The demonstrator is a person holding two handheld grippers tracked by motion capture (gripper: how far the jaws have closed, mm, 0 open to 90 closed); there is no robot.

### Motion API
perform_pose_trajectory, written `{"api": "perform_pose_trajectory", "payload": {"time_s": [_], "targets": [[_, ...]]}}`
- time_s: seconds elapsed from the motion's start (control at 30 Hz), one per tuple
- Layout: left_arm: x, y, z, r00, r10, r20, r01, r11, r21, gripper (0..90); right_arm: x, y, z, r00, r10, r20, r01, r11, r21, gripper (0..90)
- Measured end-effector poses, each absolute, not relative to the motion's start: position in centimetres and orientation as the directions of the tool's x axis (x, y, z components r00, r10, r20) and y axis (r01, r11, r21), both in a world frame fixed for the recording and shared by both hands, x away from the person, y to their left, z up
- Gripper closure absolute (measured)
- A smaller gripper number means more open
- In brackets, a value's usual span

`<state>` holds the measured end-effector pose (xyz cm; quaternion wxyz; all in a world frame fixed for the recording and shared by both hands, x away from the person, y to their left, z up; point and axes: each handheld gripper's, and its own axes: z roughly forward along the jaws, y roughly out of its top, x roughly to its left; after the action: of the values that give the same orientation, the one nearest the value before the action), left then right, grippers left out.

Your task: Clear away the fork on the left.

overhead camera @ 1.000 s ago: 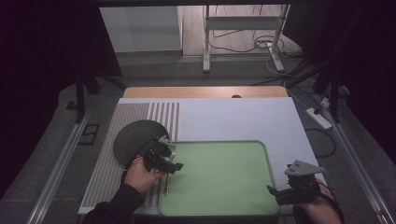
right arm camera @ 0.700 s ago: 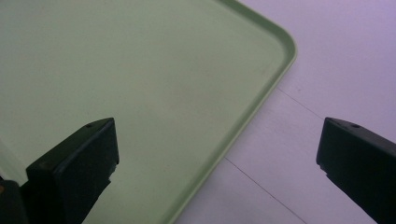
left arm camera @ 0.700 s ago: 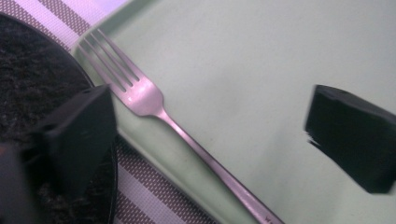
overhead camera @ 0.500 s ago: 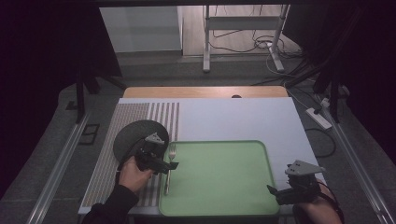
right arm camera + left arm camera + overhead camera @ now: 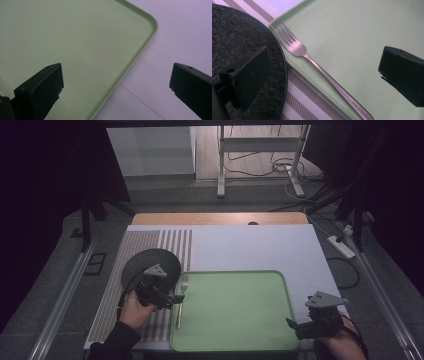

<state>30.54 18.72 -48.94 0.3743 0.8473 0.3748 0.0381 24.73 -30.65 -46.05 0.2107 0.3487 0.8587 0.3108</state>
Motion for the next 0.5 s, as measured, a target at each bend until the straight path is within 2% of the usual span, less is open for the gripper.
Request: {"api": "perform_pose_trajectory", "payload": {"time_s": [0.2, 0.5], "targets": [[29.8, 19.7, -48.8, 0.708, 0.664, -0.242, 0.615, -0.411, 0.673, 0.0, 24.7, -30.7, -46.0, -0.667, 0.731, -0.144, 0.468, 0.562, 0.682, 0.0], [28.6, 20.9, -48.9, 0.675, 0.702, -0.225, 0.629, -0.388, 0.674, 0.0, 24.7, -30.7, -46.0, -0.665, 0.734, -0.141, 0.471, 0.558, 0.683, 0.0]]}}
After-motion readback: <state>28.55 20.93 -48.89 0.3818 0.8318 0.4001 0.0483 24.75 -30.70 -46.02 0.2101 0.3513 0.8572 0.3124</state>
